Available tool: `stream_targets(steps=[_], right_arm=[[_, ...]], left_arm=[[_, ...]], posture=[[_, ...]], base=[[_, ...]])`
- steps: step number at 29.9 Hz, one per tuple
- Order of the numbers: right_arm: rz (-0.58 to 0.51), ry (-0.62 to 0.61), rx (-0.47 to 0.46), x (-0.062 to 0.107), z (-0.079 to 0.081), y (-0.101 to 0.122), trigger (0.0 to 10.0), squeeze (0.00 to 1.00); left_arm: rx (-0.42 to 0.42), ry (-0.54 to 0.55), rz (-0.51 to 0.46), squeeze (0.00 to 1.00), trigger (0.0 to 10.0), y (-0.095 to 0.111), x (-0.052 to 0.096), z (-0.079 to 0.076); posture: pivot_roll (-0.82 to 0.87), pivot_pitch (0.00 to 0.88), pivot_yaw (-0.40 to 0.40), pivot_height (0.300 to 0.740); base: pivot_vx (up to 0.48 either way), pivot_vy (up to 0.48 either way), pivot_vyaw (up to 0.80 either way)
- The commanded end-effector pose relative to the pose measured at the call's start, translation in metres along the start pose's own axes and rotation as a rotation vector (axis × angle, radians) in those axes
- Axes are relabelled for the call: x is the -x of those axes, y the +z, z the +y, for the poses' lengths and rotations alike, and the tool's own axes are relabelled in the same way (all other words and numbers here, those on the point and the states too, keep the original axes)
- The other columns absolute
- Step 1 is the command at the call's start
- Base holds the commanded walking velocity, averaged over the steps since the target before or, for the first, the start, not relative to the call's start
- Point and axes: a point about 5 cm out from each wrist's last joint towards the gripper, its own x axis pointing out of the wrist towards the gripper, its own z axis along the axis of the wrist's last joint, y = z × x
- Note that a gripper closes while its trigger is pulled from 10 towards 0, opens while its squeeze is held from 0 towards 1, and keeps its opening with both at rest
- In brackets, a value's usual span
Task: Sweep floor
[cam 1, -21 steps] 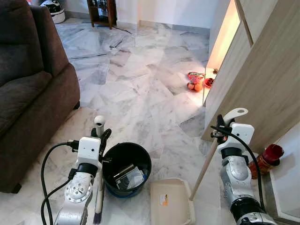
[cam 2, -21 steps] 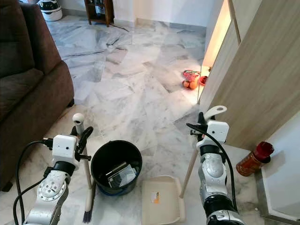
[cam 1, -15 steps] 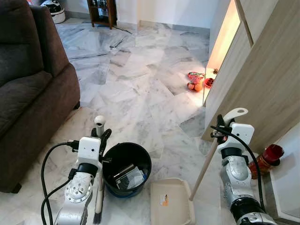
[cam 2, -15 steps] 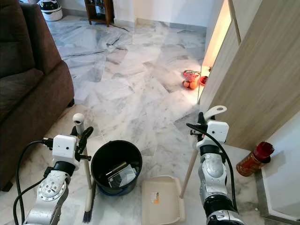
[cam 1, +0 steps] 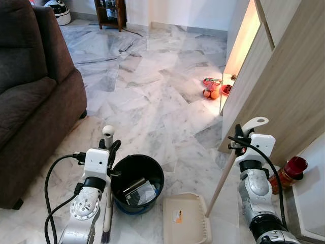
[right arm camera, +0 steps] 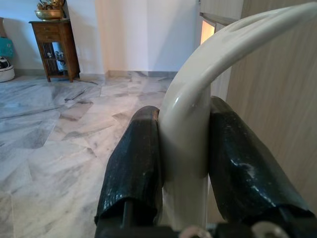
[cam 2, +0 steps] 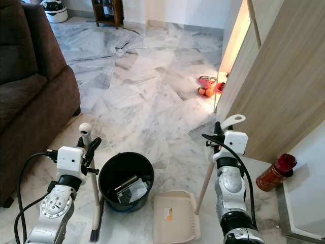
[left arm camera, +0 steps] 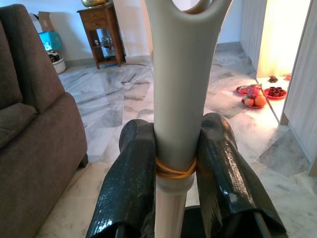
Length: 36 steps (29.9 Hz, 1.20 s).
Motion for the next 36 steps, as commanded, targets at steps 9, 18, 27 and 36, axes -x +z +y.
stream_targets(steps=[9, 18, 27, 36], right_arm=[[-0.027, -0.001, -0.005, -0.0058, 0.0002, 0.0065, 10.0, 0.0], [-0.032, 0.001, 0.001, -0.0058, -0.0006, 0.0074, 10.0, 0.0], [-0.032, 0.003, 0.005, -0.0066, 0.0, 0.0076, 10.0, 0.0], [-0.026, 0.008, 0.007, -0.0073, 0.001, 0.007, 10.0, 0.0]], left_arm=[[0.011, -0.005, -0.049, 0.0, 10.0, 0.0097, -0.0041, -0.0034], [0.019, -0.007, -0.05, 0.0, 10.0, 0.0095, -0.0042, -0.0044], [0.023, -0.014, -0.045, 0.0, 10.0, 0.0077, -0.0043, -0.0059], [0.029, -0.014, -0.045, 0.0, 10.0, 0.0069, -0.0048, -0.0076]], posture=[[0.03, 0.11, -0.048, 0.74], [-0.02, 0.117, -0.048, 0.74], [-0.04, 0.1, -0.043, 0.74], [-0.04, 0.085, -0.041, 0.74]], base=[[0.0, 0.0, 0.0], [0.0, 0.0, 0.0], [0.0, 0.0, 0.0], [0.0, 0.0, 0.0]])
